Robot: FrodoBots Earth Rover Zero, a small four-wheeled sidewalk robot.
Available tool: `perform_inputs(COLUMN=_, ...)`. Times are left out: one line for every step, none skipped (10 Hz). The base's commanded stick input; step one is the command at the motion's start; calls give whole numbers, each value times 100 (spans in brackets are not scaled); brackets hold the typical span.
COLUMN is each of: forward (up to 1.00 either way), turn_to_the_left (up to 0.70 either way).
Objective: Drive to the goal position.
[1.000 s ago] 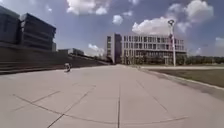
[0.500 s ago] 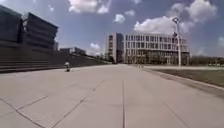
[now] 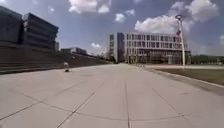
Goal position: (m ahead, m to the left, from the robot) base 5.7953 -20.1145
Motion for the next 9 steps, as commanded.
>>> perform_inputs(forward=70, turn_to_the_left=0)
perform_inputs(forward=70, turn_to_the_left=0)
perform_inputs(forward=70, turn_to_the_left=0)
perform_inputs(forward=70, turn_to_the_left=0)
perform_inputs(forward=70, turn_to_the_left=0)
perform_inputs(forward=70, turn_to_the_left=0)
perform_inputs(forward=70, turn_to_the_left=-33)
perform_inputs(forward=70, turn_to_the_left=-35)
perform_inputs(forward=70, turn_to_the_left=-35)
